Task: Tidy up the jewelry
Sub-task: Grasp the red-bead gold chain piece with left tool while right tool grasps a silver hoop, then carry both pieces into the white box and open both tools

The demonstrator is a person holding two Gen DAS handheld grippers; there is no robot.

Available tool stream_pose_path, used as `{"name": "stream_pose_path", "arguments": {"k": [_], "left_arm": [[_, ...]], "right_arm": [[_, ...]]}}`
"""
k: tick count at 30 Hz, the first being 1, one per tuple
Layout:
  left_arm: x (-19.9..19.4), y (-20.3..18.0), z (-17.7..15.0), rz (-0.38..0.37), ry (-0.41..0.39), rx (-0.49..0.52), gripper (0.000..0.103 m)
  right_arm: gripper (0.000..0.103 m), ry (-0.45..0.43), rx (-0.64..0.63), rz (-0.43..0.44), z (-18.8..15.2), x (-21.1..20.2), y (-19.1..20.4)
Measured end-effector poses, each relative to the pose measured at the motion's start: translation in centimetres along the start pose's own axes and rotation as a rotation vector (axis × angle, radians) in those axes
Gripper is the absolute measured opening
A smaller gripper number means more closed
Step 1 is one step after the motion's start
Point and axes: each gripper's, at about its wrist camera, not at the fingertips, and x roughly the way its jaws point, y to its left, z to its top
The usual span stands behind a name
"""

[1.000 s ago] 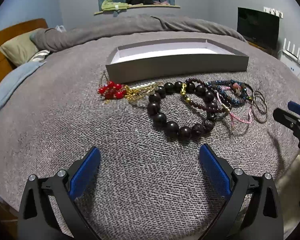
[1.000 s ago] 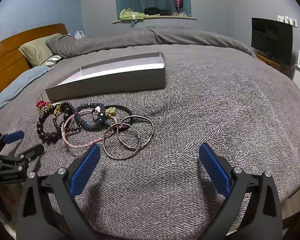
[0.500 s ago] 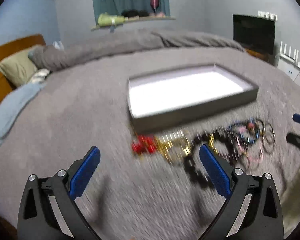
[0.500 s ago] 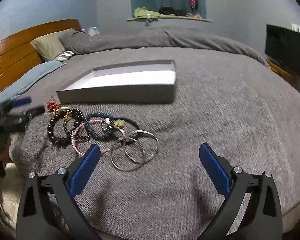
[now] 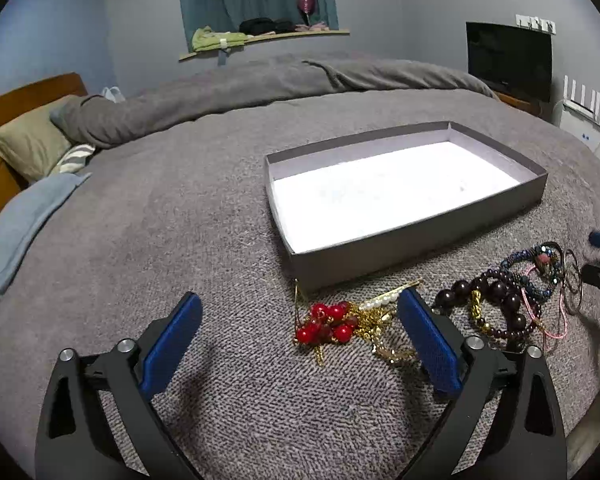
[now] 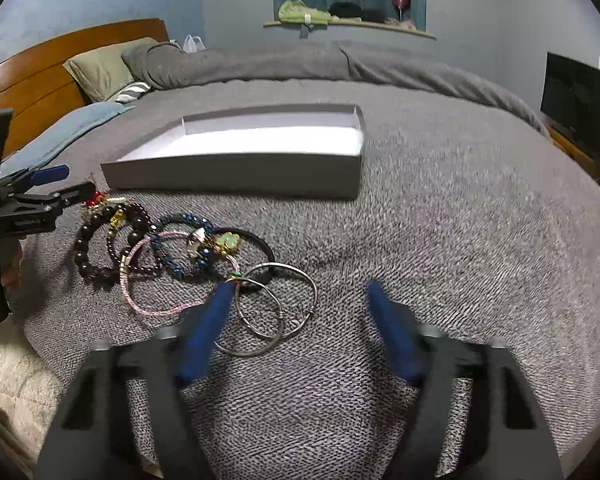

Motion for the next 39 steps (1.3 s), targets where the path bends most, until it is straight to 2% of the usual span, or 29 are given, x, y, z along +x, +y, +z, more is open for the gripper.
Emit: {"name": "stream_pose_path", "arguments": {"k": [2,4,7,8,10,11,12,14,16,19,20,23,27,39], "left_arm": [[0.2,0.2,0.0,-0.004,0.004,-0.005,0.096],[0.5,0.2,-0.1,-0.001,0.01,-0.004,0.095],[0.8,0.4,0.0,-0.014,0.018,-0.011,0.09],[1.0,0.4,0.0,-0.02,0.022,-0.013,0.082],[1.4,0.5,-0.1,-0.035,0.043,-0.013,0.074],[1.6,0.5,-0.1,-0.042,0.053,-0.014,0.066],[1.8,0.5,-0.2,-0.051,0.06,-0.017,0.059],[2.0,0.6,-0.2,-0.061,0.067,-0.023,0.055],[2.1,0.6,-0.2,-0.068,0.07,-0.03,0.044],[2.0,0.7,-0.1,-0.067,0.069,-0.029,0.029],[1.9,0.6,-0.1,-0.06,0.07,-0.023,0.02],[1.8,0.9,-0.2,-0.06,0.073,-0.03,0.011],[1.2,1.9,-0.2,-0.066,0.061,-0.065,0.009],[-3.4,2.7,2.2,-0.078,-0.065,-0.078,0.008]], "right_arm": [[0.047,0.014,-0.001,0.01,0.0,0.4,0.1],[0.035,0.026,-0.01,0.021,-0.1,0.6,0.3],[0.032,0.04,-0.021,0.018,-0.3,1.0,0.6],[0.031,0.044,-0.017,0.017,-0.4,1.2,0.6],[0.031,0.049,-0.005,0.023,-0.4,1.3,0.5],[0.031,0.05,-0.005,0.025,-0.5,1.3,0.4],[0.028,0.05,-0.009,0.022,-0.5,1.3,0.4],[0.015,0.05,-0.018,0.02,-0.4,1.2,0.4],[0.007,0.05,-0.025,0.02,-0.4,1.0,0.5],[0.006,0.037,-0.034,0.011,-0.6,0.7,0.7],[0.005,0.034,-0.034,0.012,-0.5,0.6,0.7],[0.005,0.019,-0.032,0.004,-0.5,0.2,0.8],[0.005,-0.007,-0.017,0.0,-0.2,-0.6,0.5],[0.005,-0.081,-0.026,0.005,1.3,-2.5,0.4]]}}
